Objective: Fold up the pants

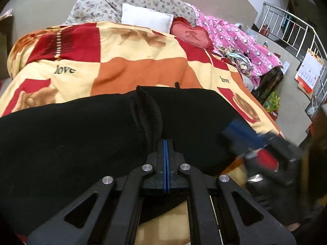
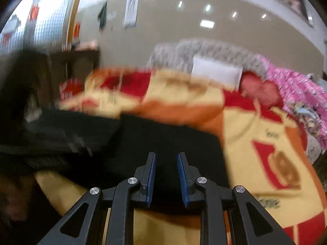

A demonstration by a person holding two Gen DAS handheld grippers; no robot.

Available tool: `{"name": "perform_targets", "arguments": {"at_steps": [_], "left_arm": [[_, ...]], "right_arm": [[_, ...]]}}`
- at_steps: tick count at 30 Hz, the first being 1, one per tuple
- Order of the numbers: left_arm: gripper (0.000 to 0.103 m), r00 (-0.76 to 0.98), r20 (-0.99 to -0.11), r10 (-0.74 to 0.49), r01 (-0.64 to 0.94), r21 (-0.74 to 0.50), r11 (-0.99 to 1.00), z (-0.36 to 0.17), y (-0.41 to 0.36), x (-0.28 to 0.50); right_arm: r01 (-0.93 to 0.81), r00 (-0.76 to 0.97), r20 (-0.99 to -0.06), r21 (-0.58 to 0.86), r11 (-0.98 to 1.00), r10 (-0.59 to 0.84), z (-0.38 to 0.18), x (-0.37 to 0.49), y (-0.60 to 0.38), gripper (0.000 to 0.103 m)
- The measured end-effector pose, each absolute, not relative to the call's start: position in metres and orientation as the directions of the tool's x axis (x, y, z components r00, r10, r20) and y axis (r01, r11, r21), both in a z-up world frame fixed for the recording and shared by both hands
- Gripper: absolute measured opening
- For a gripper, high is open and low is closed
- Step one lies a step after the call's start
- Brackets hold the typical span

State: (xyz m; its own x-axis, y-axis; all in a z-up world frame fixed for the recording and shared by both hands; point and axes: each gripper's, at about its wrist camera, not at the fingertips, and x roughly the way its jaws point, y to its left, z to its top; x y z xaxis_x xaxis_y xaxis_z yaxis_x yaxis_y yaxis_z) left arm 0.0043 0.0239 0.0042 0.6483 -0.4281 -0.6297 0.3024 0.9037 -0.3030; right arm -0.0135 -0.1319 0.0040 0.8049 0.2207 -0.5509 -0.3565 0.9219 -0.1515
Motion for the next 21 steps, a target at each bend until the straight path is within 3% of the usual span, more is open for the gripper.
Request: {"name": "perform_targets", "arguments": {"at_steps": [7, 10, 13, 14, 15, 16, 18, 21], "left_arm": [[0.002, 0.685, -0.595, -0.42, 0.302, -0.292, 0.907, 0.037, 0.008, 0.019], [0.002, 0.673, -0.618, -0.407, 0.285, -0.291, 0.913, 0.037, 0.001, 0.042], [0.003, 0.661, -0.696, -0.28, 0.156, -0.238, 0.959, 0.014, 0.013, 0.058], [0.003, 0.672, -0.682, -0.289, 0.147, -0.26, 0.954, 0.01, 0.02, 0.057], [0.004, 0.68, -0.68, -0.274, 0.129, -0.257, 0.958, 0.009, 0.025, 0.056], [0.016, 0.687, -0.691, -0.227, 0.09, -0.23, 0.969, 0.007, 0.027, 0.056], [0.016, 0.686, -0.69, -0.233, 0.076, -0.251, 0.965, 0.005, 0.033, 0.057], [0.016, 0.69, -0.685, -0.232, 0.09, -0.237, 0.967, 0.005, 0.031, 0.056]], "right_arm": [[-0.365, 0.808, -0.533, -0.116, 0.924, 0.252, -0.006, -0.012, -0.137, 0.02], [-0.366, 0.812, -0.527, -0.125, 0.922, 0.251, -0.006, -0.015, -0.136, 0.02], [-0.37, 0.817, -0.52, -0.136, 0.919, 0.251, -0.007, -0.016, -0.136, 0.02], [-0.373, 0.819, -0.516, -0.145, 0.916, 0.251, -0.007, -0.017, -0.136, 0.02], [-0.376, 0.819, -0.515, -0.152, 0.914, 0.251, -0.007, -0.018, -0.136, 0.02], [-0.381, 0.816, -0.519, -0.153, 0.912, 0.254, -0.005, -0.018, -0.136, 0.02], [-0.409, 0.791, -0.545, -0.133, 0.903, 0.278, 0.006, -0.014, -0.141, 0.02], [-0.335, 0.852, -0.464, -0.126, 0.934, 0.243, 0.038, -0.005, -0.17, 0.02]]}}
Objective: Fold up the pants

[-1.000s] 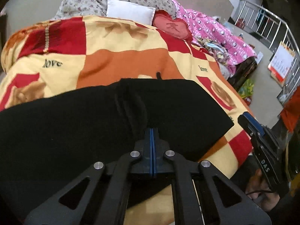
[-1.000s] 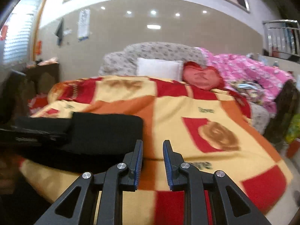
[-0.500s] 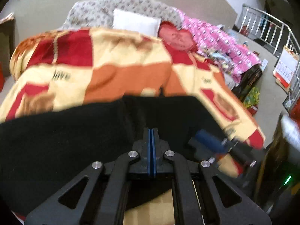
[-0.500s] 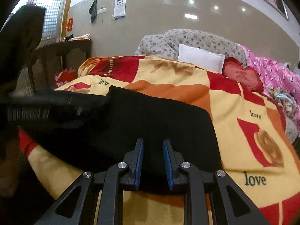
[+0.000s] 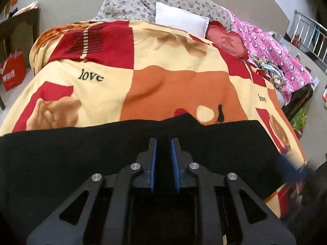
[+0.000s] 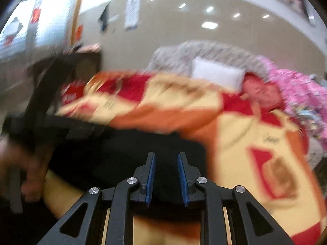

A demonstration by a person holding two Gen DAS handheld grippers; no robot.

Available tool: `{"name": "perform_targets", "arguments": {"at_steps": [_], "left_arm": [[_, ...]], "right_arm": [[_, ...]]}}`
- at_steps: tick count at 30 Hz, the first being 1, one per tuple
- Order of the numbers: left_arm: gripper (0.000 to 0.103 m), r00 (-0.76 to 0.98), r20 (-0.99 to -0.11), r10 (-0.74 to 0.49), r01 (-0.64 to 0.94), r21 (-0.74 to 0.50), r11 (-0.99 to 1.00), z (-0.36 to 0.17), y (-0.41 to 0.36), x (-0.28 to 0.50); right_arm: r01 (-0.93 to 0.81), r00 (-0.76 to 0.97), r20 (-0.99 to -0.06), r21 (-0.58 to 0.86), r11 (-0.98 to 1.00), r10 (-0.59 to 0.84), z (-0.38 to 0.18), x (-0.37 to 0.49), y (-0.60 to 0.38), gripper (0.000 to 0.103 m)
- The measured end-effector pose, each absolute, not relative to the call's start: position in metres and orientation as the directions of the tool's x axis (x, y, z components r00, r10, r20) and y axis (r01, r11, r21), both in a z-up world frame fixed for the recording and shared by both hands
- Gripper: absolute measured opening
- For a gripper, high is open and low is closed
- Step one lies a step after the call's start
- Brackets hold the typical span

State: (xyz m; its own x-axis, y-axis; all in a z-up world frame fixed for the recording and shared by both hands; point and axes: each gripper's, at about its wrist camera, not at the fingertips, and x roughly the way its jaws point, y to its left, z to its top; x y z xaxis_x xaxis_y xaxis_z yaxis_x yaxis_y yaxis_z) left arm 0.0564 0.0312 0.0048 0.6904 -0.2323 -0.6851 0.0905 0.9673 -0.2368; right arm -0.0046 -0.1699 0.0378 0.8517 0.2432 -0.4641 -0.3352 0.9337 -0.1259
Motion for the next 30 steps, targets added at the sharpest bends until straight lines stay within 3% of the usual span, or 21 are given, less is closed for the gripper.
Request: {"name": "perform_targets", "arguments": {"at_steps": [2, 8, 11, 18, 22, 26, 30], "left_arm": [[0.016, 0.704, -0.67, -0.235, 0.098, -0.236, 0.967, 0.003, 0.031, 0.055], [0.016, 0.721, -0.641, -0.264, 0.106, -0.274, 0.956, 0.001, 0.034, 0.05], [0.016, 0.729, -0.635, -0.257, 0.11, -0.262, 0.959, 0.001, 0.033, 0.049], [0.016, 0.732, -0.631, -0.257, 0.11, -0.263, 0.959, 0.002, 0.032, 0.048], [0.016, 0.734, -0.627, -0.262, 0.11, -0.272, 0.956, 0.002, 0.033, 0.048], [0.017, 0.734, -0.624, -0.267, 0.108, -0.281, 0.954, 0.002, 0.034, 0.048], [0.017, 0.734, -0.623, -0.268, 0.108, -0.283, 0.953, 0.002, 0.034, 0.048]], "right_arm": [[-0.308, 0.847, -0.476, -0.075, 0.948, 0.237, 0.052, 0.018, -0.196, 0.02], [-0.534, 0.678, -0.619, -0.046, 0.844, 0.395, 0.047, 0.065, -0.194, 0.02], [-0.487, 0.592, -0.749, -0.037, 0.873, 0.298, 0.016, 0.094, -0.192, 0.021], [-0.486, 0.597, -0.722, 0.02, 0.874, 0.349, 0.029, 0.087, -0.209, 0.02], [-0.527, 0.623, -0.651, 0.061, 0.848, 0.434, 0.058, 0.048, -0.221, 0.02], [-0.532, 0.578, -0.743, -0.031, 0.846, 0.337, 0.02, 0.024, -0.212, 0.021], [-0.494, 0.597, -0.693, 0.079, 0.866, 0.404, 0.016, 0.023, -0.228, 0.021]]}}
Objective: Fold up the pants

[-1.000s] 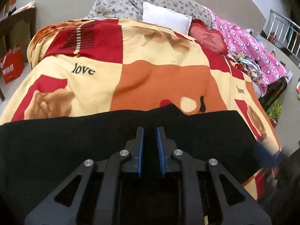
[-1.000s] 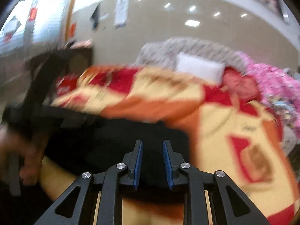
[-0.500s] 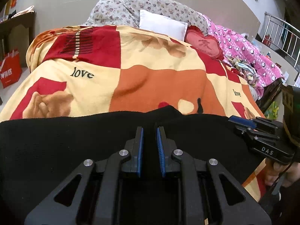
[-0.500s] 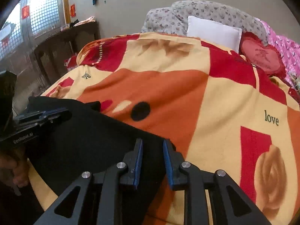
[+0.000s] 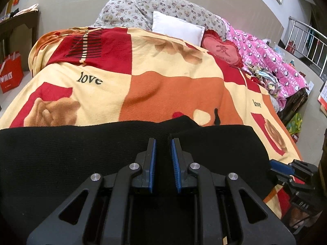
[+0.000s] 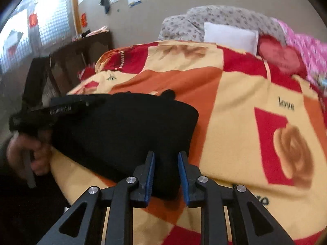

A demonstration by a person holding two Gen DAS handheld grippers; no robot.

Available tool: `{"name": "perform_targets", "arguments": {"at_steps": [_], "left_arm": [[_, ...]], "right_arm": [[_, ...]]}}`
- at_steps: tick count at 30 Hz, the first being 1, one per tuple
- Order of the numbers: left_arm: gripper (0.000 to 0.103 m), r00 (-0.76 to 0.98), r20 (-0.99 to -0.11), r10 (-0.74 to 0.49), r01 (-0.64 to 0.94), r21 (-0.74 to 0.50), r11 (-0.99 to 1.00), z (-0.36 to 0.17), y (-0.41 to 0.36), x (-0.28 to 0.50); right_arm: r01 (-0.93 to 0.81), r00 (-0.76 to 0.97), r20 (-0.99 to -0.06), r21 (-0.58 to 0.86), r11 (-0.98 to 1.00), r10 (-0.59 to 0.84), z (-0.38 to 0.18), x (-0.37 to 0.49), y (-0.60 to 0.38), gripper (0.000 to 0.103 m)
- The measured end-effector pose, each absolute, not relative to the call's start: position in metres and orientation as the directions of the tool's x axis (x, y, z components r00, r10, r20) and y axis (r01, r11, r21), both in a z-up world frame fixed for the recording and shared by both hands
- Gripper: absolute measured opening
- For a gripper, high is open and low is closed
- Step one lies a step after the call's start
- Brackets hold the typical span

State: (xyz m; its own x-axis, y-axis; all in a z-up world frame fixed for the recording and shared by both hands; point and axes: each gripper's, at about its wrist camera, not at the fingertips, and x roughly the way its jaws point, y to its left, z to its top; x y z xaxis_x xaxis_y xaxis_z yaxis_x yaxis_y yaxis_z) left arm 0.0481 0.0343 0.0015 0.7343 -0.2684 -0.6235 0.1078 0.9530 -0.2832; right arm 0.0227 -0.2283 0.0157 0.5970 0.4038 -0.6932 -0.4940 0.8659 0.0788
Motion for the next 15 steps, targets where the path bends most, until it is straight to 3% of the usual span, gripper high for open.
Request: {"name": "perform_targets", "arguments": {"at_steps": [3, 6, 9, 10, 15], "left_arm": [[0.017, 0.733, -0.62, -0.28, 0.109, -0.299, 0.948, 0.001, 0.036, 0.048], [0.017, 0.732, -0.619, -0.285, 0.109, -0.306, 0.946, 0.001, 0.037, 0.049], [0.017, 0.732, -0.618, -0.288, 0.112, -0.308, 0.945, 0.001, 0.037, 0.049], [0.017, 0.731, -0.618, -0.29, 0.112, -0.31, 0.944, 0.001, 0.037, 0.049], [0.017, 0.727, -0.613, -0.309, 0.117, -0.333, 0.936, 0.0, 0.041, 0.05]], "right_arm": [[-0.503, 0.637, -0.678, -0.005, 0.864, 0.367, 0.034, 0.011, -0.224, 0.021], [-0.534, 0.662, -0.617, 0.011, 0.845, 0.426, 0.052, -0.006, -0.219, 0.021], [-0.553, 0.578, -0.728, -0.018, 0.833, 0.368, 0.02, 0.002, -0.199, 0.021], [-0.552, 0.606, -0.698, -0.026, 0.833, 0.38, 0.014, -0.002, -0.2, 0.021], [-0.511, 0.558, -0.717, 0.099, 0.854, 0.417, 0.023, 0.006, -0.21, 0.021]]}}
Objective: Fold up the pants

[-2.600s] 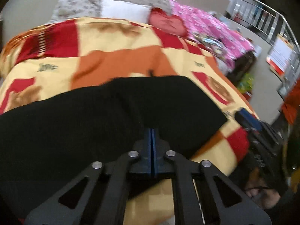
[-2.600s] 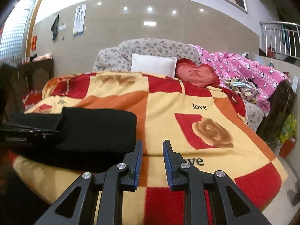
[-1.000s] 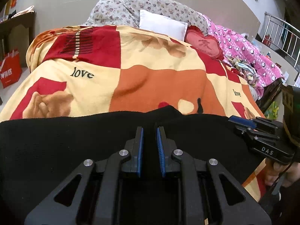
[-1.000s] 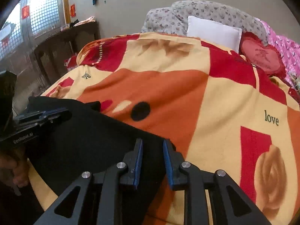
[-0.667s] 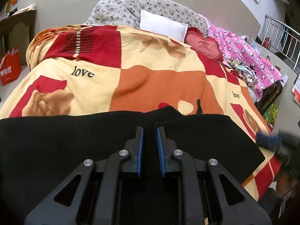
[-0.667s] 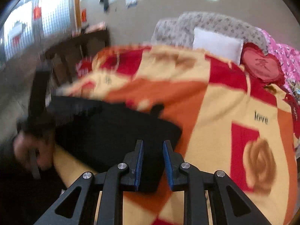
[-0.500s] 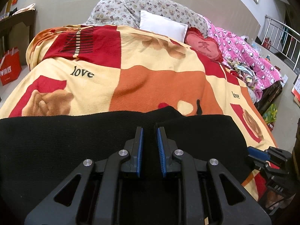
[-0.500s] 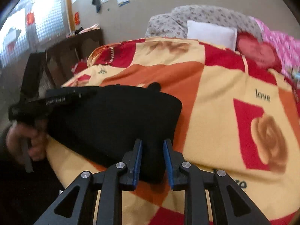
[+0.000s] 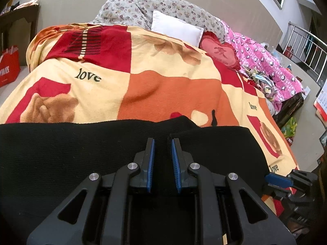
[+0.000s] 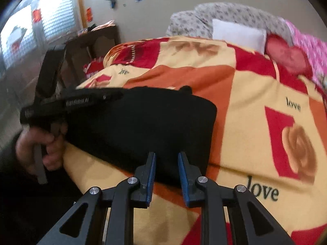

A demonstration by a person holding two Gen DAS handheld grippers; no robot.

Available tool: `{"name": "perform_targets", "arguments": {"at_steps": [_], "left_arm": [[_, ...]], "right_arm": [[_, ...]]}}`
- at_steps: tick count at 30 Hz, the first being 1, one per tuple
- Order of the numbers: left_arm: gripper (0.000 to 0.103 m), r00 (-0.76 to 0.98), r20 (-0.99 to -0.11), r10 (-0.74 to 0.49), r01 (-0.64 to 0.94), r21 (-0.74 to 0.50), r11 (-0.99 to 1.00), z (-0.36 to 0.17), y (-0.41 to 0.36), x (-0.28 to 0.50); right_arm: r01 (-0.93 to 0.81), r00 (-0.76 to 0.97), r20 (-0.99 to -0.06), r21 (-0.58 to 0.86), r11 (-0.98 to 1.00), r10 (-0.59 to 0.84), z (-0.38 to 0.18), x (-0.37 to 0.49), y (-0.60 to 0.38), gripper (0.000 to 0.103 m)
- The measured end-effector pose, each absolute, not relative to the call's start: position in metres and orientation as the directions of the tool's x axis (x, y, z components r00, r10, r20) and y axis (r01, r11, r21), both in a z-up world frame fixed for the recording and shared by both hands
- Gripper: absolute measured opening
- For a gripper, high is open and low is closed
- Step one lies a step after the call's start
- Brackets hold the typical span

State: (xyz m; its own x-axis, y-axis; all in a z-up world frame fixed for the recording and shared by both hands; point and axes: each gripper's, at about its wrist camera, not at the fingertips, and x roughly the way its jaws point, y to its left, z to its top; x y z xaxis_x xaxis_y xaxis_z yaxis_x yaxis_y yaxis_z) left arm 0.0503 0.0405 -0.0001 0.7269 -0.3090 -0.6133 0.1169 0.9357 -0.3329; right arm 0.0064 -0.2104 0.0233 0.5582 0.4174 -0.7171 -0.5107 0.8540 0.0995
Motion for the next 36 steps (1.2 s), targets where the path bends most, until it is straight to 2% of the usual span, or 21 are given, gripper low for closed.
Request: {"name": "perform_targets", "arguments": {"at_steps": [3, 5, 9, 10, 14, 17, 19, 21, 22, 24, 28, 31, 33, 36], "left_arm": [[0.017, 0.728, -0.613, -0.307, 0.116, -0.33, 0.937, 0.0, 0.041, 0.051], [0.017, 0.727, -0.613, -0.309, 0.117, -0.333, 0.936, 0.0, 0.041, 0.051], [0.016, 0.727, -0.612, -0.311, 0.118, -0.334, 0.935, 0.0, 0.041, 0.051], [0.017, 0.728, -0.612, -0.311, 0.118, -0.335, 0.935, 0.0, 0.041, 0.05], [0.017, 0.73, -0.612, -0.304, 0.114, -0.329, 0.937, 0.0, 0.041, 0.05], [0.017, 0.738, -0.608, -0.291, 0.108, -0.319, 0.942, 0.001, 0.04, 0.048], [0.017, 0.739, -0.607, -0.291, 0.109, -0.318, 0.942, 0.001, 0.04, 0.048], [0.017, 0.738, -0.605, -0.298, 0.11, -0.327, 0.938, 0.001, 0.04, 0.048], [0.017, 0.738, -0.605, -0.301, 0.111, -0.331, 0.937, 0.001, 0.04, 0.047], [0.017, 0.737, -0.603, -0.305, 0.112, -0.335, 0.935, 0.001, 0.04, 0.047], [0.017, 0.737, -0.604, -0.303, 0.111, -0.334, 0.936, 0.001, 0.039, 0.046], [0.017, 0.737, -0.604, -0.302, 0.112, -0.332, 0.937, 0.001, 0.039, 0.046], [0.017, 0.737, -0.604, -0.303, 0.112, -0.333, 0.936, 0.001, 0.039, 0.047], [0.017, 0.737, -0.604, -0.303, 0.111, -0.334, 0.936, 0.001, 0.039, 0.047]], "right_arm": [[-0.506, 0.62, -0.651, 0.096, 0.857, 0.438, 0.049, 0.002, -0.205, 0.021], [-0.498, 0.645, -0.632, 0.079, 0.863, 0.43, 0.056, 0.005, -0.198, 0.026], [-0.525, 0.56, -0.731, 0.051, 0.849, 0.391, 0.018, 0.02, -0.178, 0.029], [-0.528, 0.603, -0.691, 0.027, 0.849, 0.398, 0.018, 0.015, -0.179, 0.029], [-0.483, 0.581, -0.717, 0.08, 0.872, 0.387, 0.036, 0.021, -0.182, 0.029], [-0.457, 0.632, -0.652, 0.123, 0.881, 0.419, 0.059, 0.033, -0.183, 0.029], [-0.466, 0.623, -0.666, 0.105, 0.879, 0.41, 0.057, 0.044, -0.171, 0.03], [-0.507, 0.538, -0.751, 0.075, 0.859, 0.383, 0.029, 0.058, -0.153, 0.032], [-0.517, 0.546, -0.751, 0.046, 0.855, 0.371, 0.022, 0.056, -0.15, 0.034], [-0.537, 0.596, -0.715, -0.017, 0.844, 0.364, 0.019, 0.049, -0.146, 0.034], [-0.535, 0.579, -0.715, 0.031, 0.844, 0.393, 0.031, 0.051, -0.156, 0.034], [-0.51, 0.688, -0.625, -0.055, 0.858, 0.369, 0.054, 0.034, -0.172, 0.034], [-0.51, 0.668, -0.644, -0.03, 0.859, 0.374, 0.051, 0.032, -0.175, 0.034], [-0.535, 0.589, -0.735, -0.042, 0.844, 0.337, 0.023, 0.023, -0.163, 0.035]]}}
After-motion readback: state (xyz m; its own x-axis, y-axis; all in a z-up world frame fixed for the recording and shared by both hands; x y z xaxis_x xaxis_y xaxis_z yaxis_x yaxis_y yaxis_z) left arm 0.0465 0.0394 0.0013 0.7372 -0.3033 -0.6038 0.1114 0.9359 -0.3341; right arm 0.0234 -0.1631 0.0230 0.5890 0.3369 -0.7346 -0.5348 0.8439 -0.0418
